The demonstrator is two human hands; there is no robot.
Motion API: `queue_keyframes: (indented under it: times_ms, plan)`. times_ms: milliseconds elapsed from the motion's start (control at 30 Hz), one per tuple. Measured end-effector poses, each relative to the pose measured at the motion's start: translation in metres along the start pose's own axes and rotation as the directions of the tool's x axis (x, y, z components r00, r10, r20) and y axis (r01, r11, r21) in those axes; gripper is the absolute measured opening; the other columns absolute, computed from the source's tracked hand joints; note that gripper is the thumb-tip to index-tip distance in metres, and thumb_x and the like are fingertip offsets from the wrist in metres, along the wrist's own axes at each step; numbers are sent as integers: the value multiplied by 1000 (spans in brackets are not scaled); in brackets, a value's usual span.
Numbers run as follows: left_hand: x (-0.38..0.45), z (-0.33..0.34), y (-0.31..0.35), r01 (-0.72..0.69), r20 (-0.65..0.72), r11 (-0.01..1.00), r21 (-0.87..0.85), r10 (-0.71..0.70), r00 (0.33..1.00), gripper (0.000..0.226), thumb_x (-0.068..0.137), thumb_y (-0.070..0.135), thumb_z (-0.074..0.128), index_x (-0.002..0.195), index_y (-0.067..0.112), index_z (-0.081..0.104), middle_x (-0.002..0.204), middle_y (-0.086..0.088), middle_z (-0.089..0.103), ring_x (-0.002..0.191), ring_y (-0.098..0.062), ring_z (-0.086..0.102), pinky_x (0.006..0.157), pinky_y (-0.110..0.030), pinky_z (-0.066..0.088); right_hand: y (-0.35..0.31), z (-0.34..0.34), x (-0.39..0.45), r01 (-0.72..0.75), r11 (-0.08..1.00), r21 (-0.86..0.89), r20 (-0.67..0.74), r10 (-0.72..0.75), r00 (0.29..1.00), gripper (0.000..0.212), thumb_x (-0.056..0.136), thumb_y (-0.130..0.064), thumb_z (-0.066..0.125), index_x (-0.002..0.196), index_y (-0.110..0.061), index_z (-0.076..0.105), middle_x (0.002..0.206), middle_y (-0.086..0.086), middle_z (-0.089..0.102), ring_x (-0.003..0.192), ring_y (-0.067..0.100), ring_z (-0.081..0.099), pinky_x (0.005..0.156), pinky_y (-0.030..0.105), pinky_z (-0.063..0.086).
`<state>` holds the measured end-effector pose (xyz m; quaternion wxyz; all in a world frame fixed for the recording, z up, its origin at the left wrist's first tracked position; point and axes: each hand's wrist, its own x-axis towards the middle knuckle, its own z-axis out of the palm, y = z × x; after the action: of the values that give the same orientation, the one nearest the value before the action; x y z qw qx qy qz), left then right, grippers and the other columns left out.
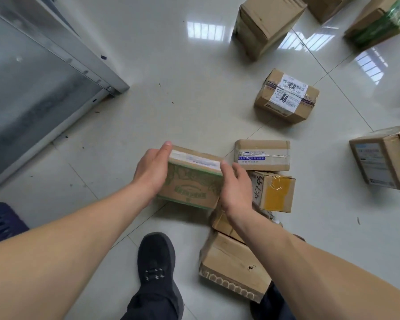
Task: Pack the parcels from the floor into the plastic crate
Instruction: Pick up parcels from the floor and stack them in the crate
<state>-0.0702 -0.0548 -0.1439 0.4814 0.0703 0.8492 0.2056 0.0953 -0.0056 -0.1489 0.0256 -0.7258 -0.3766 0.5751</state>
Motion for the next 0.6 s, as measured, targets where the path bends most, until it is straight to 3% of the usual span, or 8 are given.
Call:
queue_keyframes:
  times_ms: [100,167,233,400,500,600]
  plan:
    - [-3,-15,-10,36,5,996,-78,-36,999,50,92,69,32,88,26,58,108,-5,68,104,-24,61,92,-42,44,0,1,-3,34,999,6,-10,-34,999,50,99,-51,52,134,-18,62,108,-6,65,109,17,56,103,37,42]
    - [-3,-16,-18,104,54,990,-91,-100,994,53,95,68,28,84,28,61,99,-2,68,101,-22,60,90,-40,40,1,4,-4,26,999,-46,-13,-27,1000,47,99,-55,46,114,-17,69,108,2,69,102,19,61,95,38,46]
    - [-2,-13,-22,161,96,981,-113,-150,984,56,97,66,25,81,27,62,96,0,66,103,-22,56,99,-44,37,5,7,-1,-16,995,-102,12,17,1000,51,101,-59,38,107,-18,67,105,3,67,100,21,61,93,40,48]
    - [8,-11,-21,145,105,983,-113,-133,986,49,98,66,26,89,29,58,114,-1,57,110,-23,49,108,-46,34,6,5,12,35,990,-139,30,-31,999,55,102,-59,34,113,-16,66,110,2,67,104,22,61,99,44,48]
    - [19,-11,-13,127,120,975,-183,-106,987,52,94,69,30,122,33,55,128,1,56,112,-22,52,96,-42,38,-4,8,17,95,990,-104,78,-87,993,51,104,-54,36,134,-20,60,118,-5,57,112,18,51,98,34,37]
    - [23,-12,-4,187,176,949,-254,-145,974,63,91,74,31,130,30,55,127,2,59,110,-25,57,90,-44,34,-12,11,20,104,994,-47,103,-98,990,46,104,-54,40,130,-23,62,110,-10,56,113,17,52,99,35,38]
